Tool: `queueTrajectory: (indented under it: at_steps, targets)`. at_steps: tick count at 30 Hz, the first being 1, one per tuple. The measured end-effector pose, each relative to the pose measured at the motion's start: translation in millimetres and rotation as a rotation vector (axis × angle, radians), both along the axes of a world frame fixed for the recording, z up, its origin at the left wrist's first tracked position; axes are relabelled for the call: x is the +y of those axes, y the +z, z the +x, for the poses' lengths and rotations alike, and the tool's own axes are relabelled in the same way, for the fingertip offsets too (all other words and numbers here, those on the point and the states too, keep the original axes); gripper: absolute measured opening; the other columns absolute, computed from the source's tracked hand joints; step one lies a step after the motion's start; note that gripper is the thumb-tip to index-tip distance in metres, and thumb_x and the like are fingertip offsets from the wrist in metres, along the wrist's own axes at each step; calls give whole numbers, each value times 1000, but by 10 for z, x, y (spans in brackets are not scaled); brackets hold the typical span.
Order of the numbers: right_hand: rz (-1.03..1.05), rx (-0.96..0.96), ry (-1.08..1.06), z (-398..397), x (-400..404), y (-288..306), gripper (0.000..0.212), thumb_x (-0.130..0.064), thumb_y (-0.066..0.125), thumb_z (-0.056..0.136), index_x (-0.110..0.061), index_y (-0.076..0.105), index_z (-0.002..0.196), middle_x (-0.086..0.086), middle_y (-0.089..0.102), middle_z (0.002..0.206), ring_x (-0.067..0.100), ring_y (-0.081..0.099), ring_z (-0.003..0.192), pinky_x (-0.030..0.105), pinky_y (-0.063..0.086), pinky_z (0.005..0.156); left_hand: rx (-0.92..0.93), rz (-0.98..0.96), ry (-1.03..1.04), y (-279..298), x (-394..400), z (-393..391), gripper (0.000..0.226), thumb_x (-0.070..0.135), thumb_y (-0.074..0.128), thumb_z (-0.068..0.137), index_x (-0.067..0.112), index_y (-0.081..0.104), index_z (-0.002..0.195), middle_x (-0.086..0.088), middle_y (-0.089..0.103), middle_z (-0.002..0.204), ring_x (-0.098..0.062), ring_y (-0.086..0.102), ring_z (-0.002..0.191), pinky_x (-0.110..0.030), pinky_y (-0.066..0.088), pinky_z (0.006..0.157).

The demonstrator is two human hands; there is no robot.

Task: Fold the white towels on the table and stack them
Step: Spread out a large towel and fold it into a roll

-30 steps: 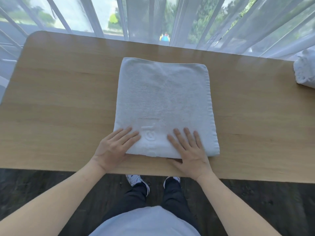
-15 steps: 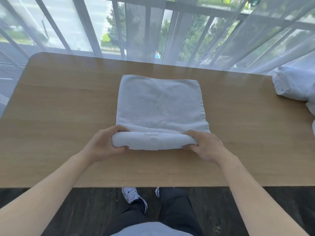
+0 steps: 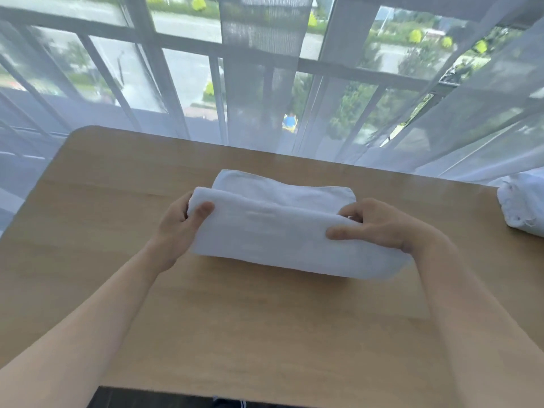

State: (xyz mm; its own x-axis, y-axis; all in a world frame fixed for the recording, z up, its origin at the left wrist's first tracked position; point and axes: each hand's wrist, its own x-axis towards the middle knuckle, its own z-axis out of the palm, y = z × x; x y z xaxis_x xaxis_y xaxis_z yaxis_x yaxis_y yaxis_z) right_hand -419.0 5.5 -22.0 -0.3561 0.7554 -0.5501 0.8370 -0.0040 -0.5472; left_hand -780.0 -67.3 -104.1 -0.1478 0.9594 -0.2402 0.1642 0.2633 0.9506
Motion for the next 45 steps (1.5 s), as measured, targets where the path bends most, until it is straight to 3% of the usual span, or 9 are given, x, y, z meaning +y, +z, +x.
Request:
queueTrajectory:
  at_steps: [7, 11, 16, 19, 26, 29, 35, 38, 45]
  targets:
    - [-148, 210, -171, 530, 301, -42, 42, -55, 84, 68, -40, 74, 106, -15, 76, 103, 3, 71, 95, 30, 51, 81, -85, -85, 240, -182, 591, 171, 32, 56, 56, 97, 30, 72, 88, 13, 74, 80, -4, 69, 71, -23, 55, 55]
    - [-161, 589, -601, 506, 306, -485, 37, -44, 73, 86, -24, 72, 117, 0, 74, 117, 20, 70, 108, 38, 53, 83, -101, -192, 291, -279, 908, 123, 45, 59, 56, 95, 16, 70, 95, -1, 72, 89, -20, 67, 78, -37, 55, 69]
    - [8, 404, -934, 100, 470, -1028, 28, -42, 48, 103, -22, 67, 106, 4, 72, 104, 23, 68, 93, 38, 54, 77, 53, -266, 321, -441, 1206, 185, 47, 59, 56, 96, 18, 55, 72, 5, 55, 67, -19, 51, 63, -34, 40, 59]
    - [145, 173, -890, 85, 435, -1284, 32, -49, 39, 102, -25, 60, 97, -3, 65, 93, 26, 61, 93, 37, 44, 70, 224, -308, 308, -579, 1321, 222, 51, 61, 54, 95, 19, 47, 68, 6, 50, 63, -22, 47, 64, -35, 34, 59]
    - [225, -121, -843, 10, 489, -1354, 48, -49, 33, 104, -12, 49, 131, 17, 61, 122, 38, 57, 112, 37, 33, 79, 716, -351, 295, -603, 1353, 397, 63, 66, 32, 99, 19, 54, 133, -15, 61, 131, -37, 54, 122, -44, 38, 90]
    - [334, -188, -828, -65, 458, -1213, 37, -43, 38, 104, -19, 38, 132, 16, 62, 118, 39, 59, 102, 39, 36, 76, 853, -42, 239, -427, 1204, 513, 50, 56, 41, 100, 31, 40, 144, -2, 42, 153, -26, 34, 144, -44, 21, 112]
    - [871, -169, -412, -624, 306, -966, 43, -30, 41, 103, -17, 44, 144, 11, 42, 151, 33, 42, 138, 48, 31, 111, 1042, 161, -473, -404, 859, 1283, 66, 59, 2, 98, 40, 30, 154, 8, 19, 167, -18, 6, 156, -41, -3, 124]
    - [644, -183, -91, -914, 146, -1054, 56, -47, 19, 103, -33, 28, 156, 1, 22, 166, 24, 17, 153, 40, 7, 124, 1118, 133, -520, -489, 903, 1269, 68, 50, -5, 96, 35, 15, 159, 7, 6, 170, -18, -4, 156, -43, -10, 123]
    - [510, -387, -176, -707, 137, -1299, 63, -62, 10, 99, -42, 11, 159, -6, 6, 169, 19, -1, 155, 39, -8, 124, 1127, 64, -432, -582, 898, 864, 59, 53, 6, 100, 43, 5, 158, 11, -3, 169, -12, -13, 154, -42, -14, 123]
